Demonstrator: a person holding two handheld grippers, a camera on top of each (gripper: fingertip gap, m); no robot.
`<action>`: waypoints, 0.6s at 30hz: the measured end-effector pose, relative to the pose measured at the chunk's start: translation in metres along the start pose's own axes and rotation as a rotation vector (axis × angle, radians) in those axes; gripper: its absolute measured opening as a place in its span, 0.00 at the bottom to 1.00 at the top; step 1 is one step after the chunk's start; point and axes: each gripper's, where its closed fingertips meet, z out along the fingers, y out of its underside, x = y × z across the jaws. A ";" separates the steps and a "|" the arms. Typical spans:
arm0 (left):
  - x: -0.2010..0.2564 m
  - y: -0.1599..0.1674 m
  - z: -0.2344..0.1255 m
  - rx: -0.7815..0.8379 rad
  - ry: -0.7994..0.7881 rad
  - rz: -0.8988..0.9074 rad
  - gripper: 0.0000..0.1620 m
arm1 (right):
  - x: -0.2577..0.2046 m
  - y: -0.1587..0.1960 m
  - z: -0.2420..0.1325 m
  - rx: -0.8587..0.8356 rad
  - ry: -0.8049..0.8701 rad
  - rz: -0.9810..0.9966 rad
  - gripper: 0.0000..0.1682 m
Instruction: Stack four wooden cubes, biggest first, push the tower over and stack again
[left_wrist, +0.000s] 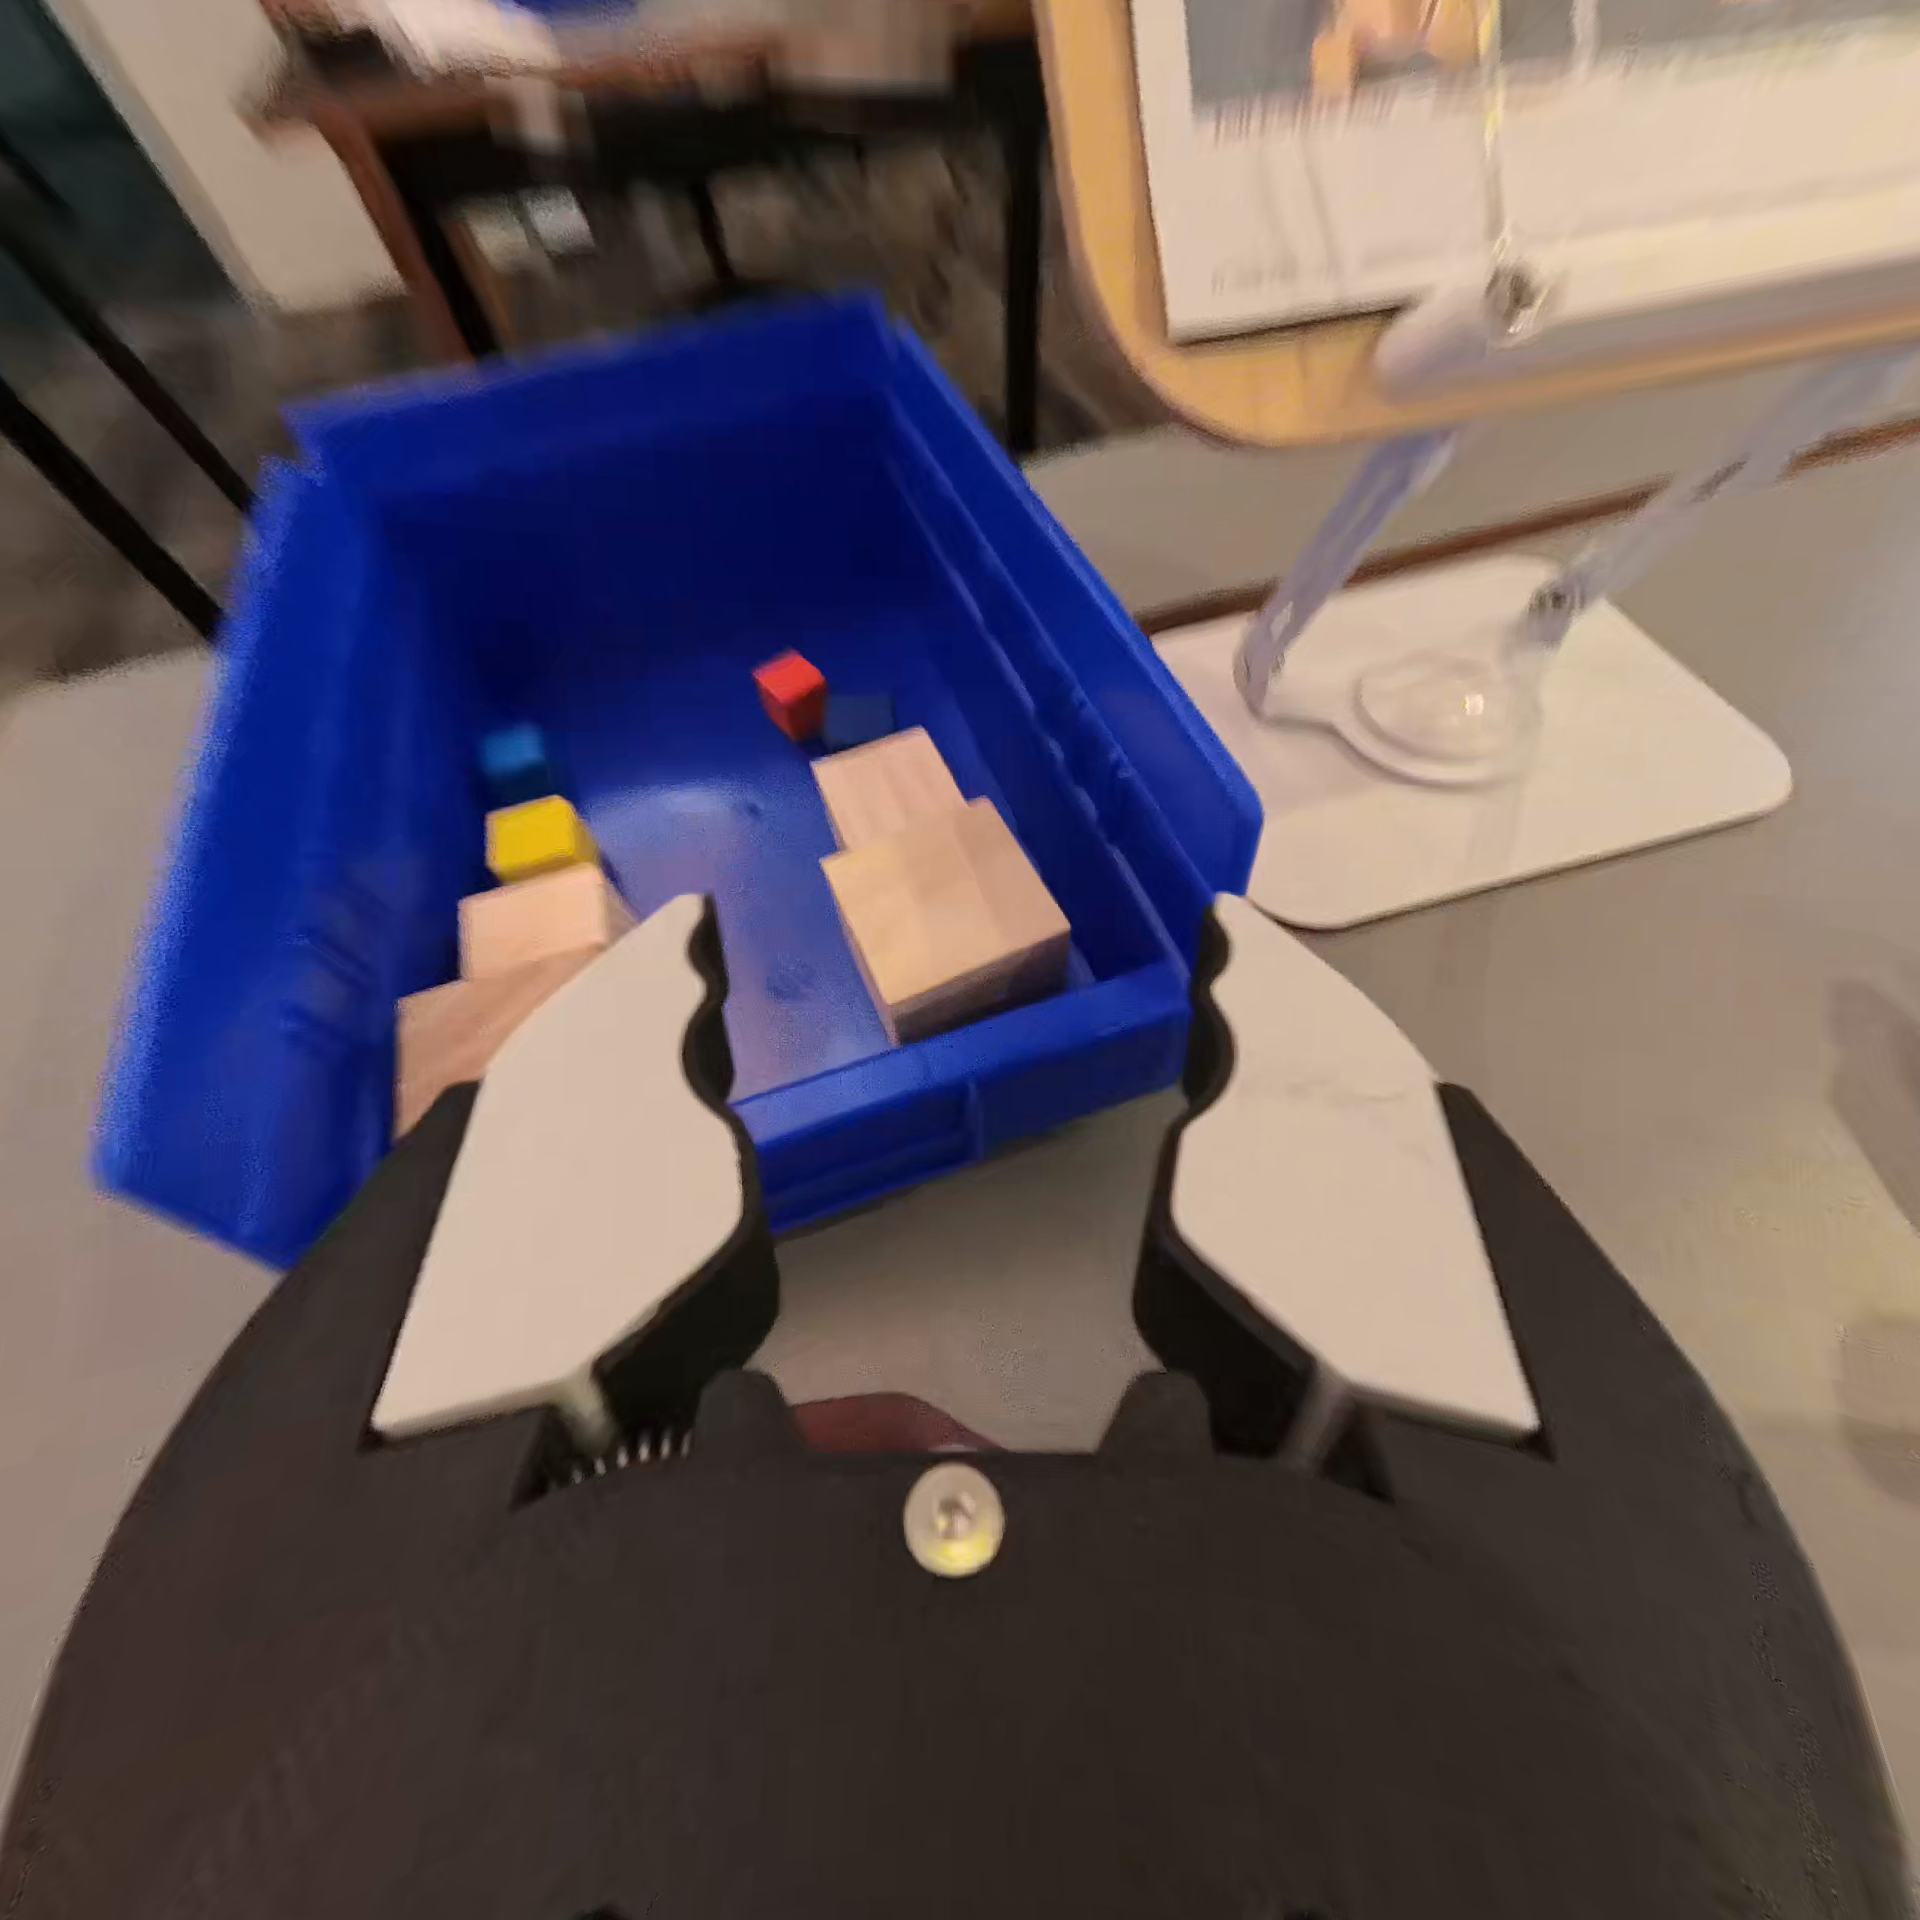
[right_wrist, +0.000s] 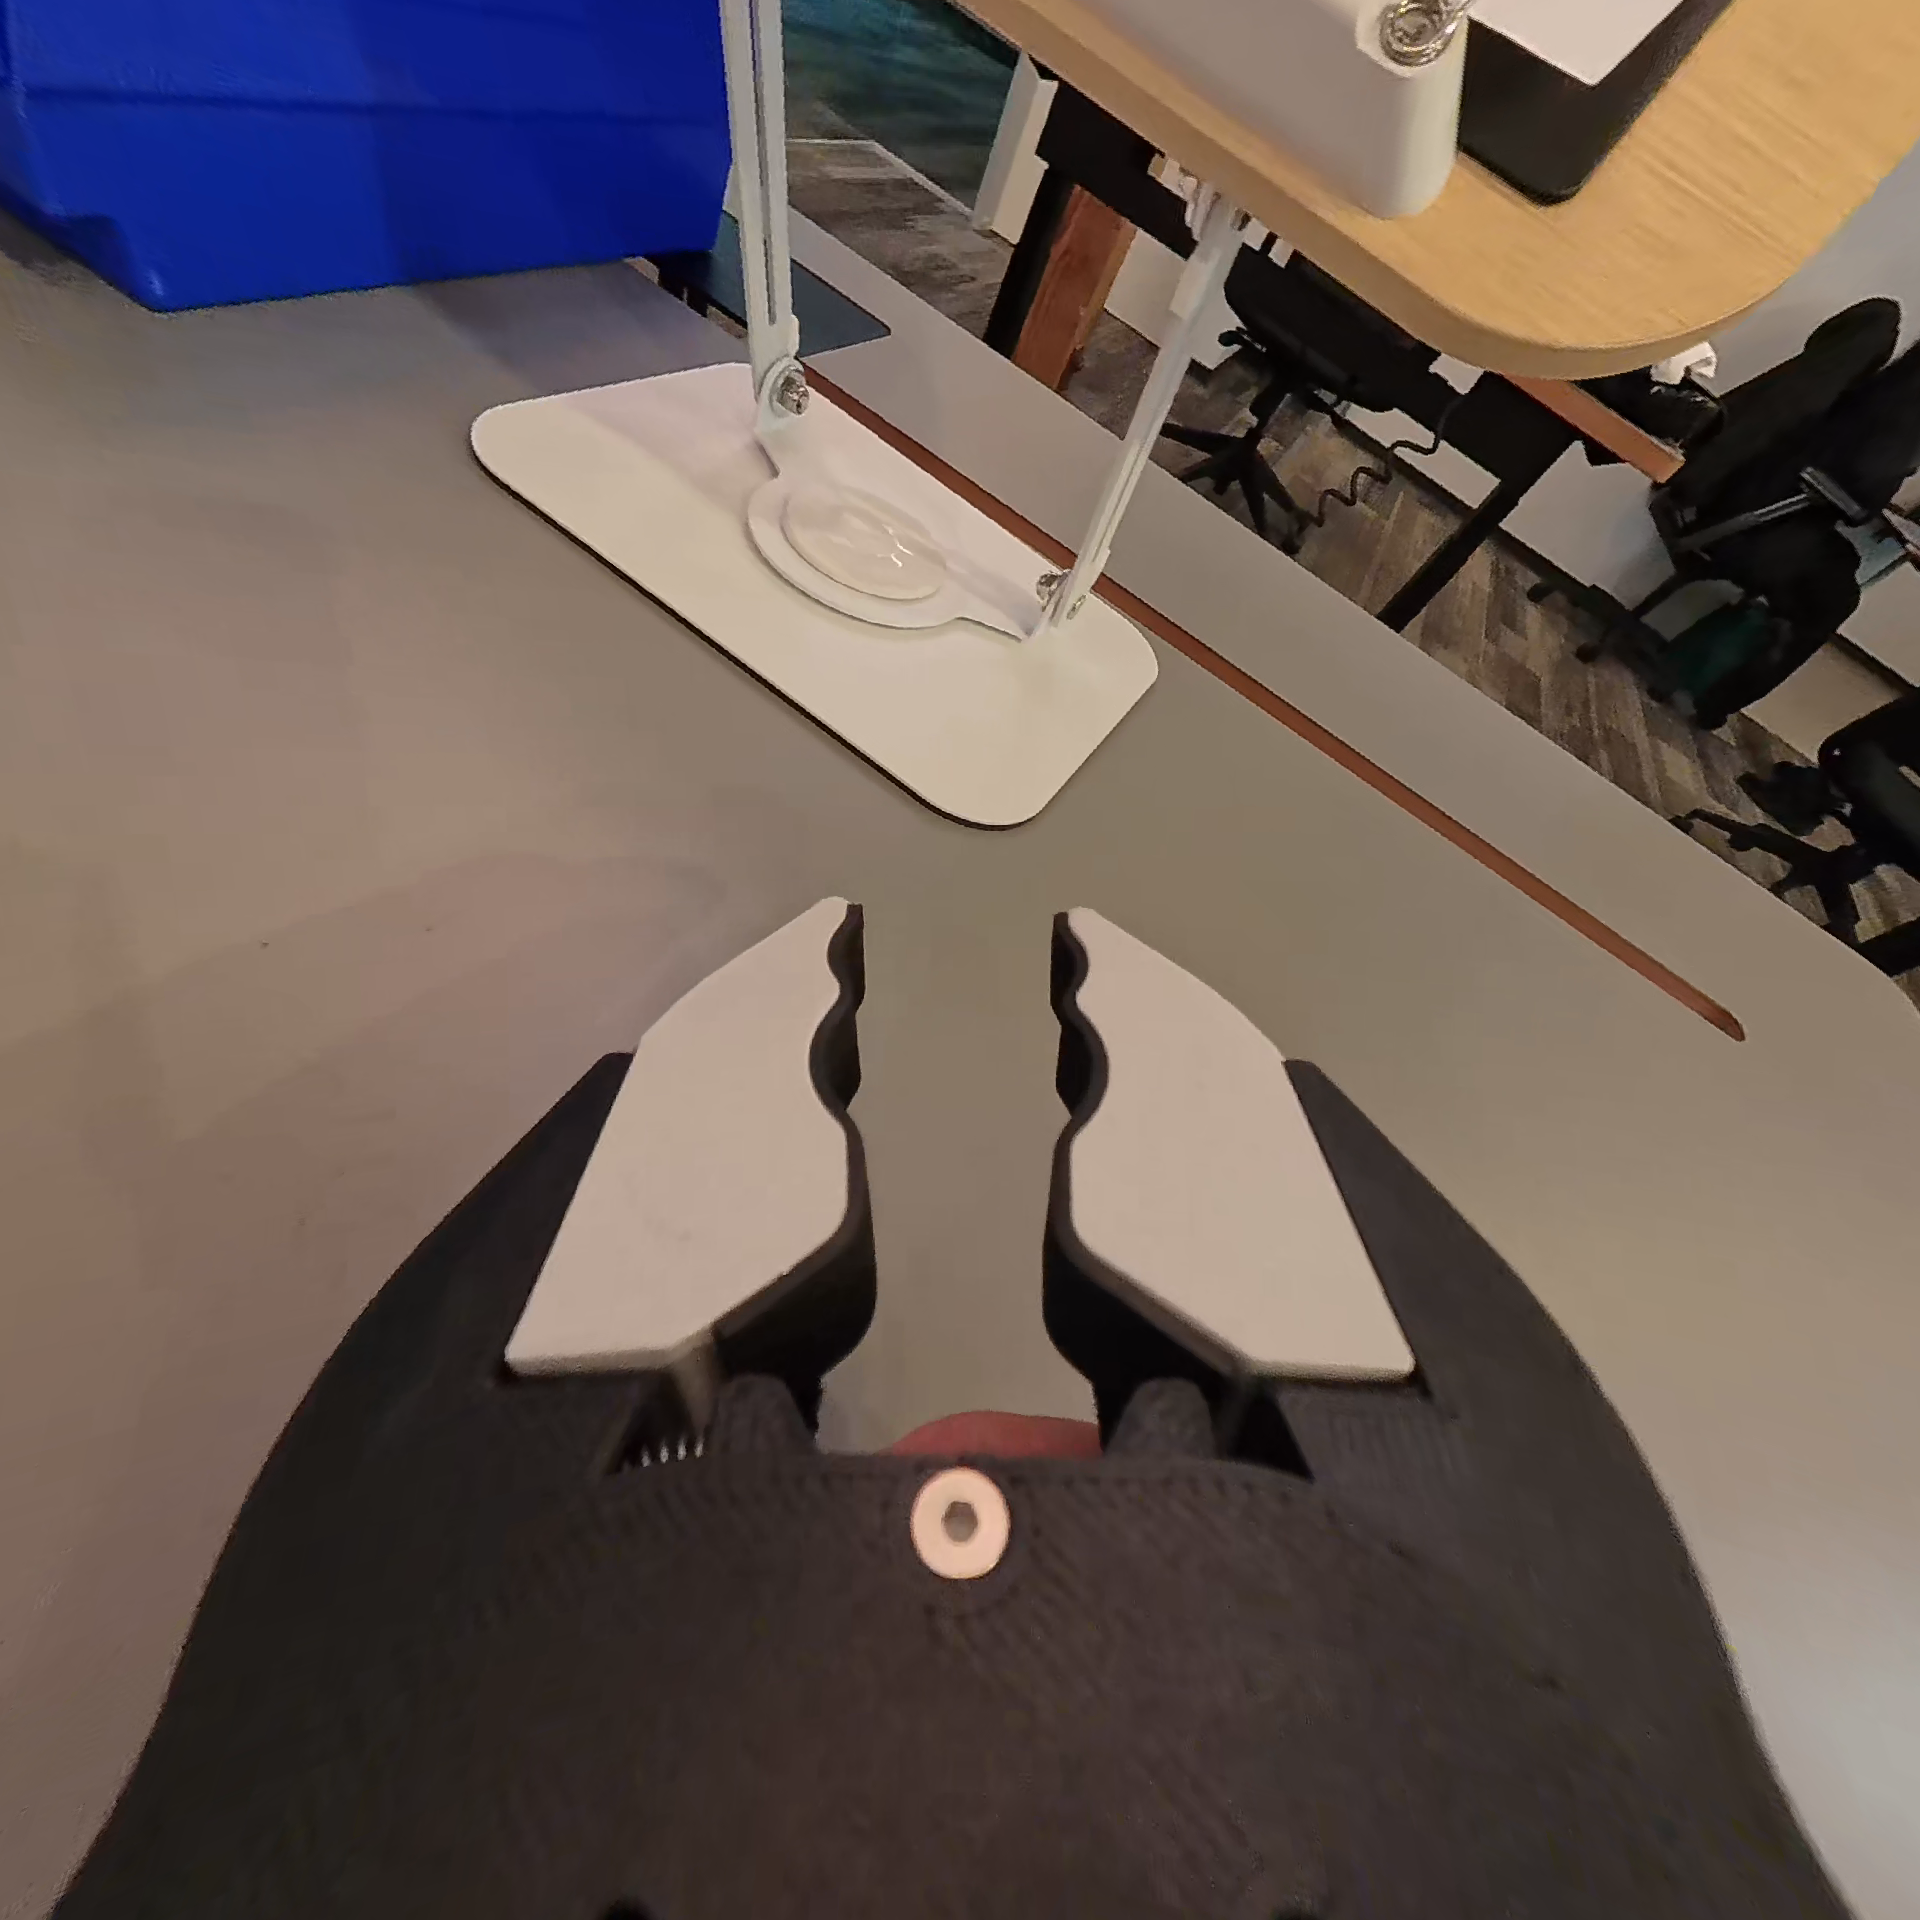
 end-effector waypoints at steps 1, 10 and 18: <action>0.002 0.004 0.010 -0.061 0.025 -0.001 0.54 | -0.001 0.000 0.000 -0.001 -0.004 -0.002 0.21; -0.004 0.029 0.060 -0.385 -0.007 0.029 0.51 | -0.004 -0.003 -0.002 0.008 -0.016 0.001 0.20; -0.013 0.039 0.073 -0.516 -0.017 0.042 0.44 | -0.003 -0.006 -0.004 0.019 -0.016 0.011 0.20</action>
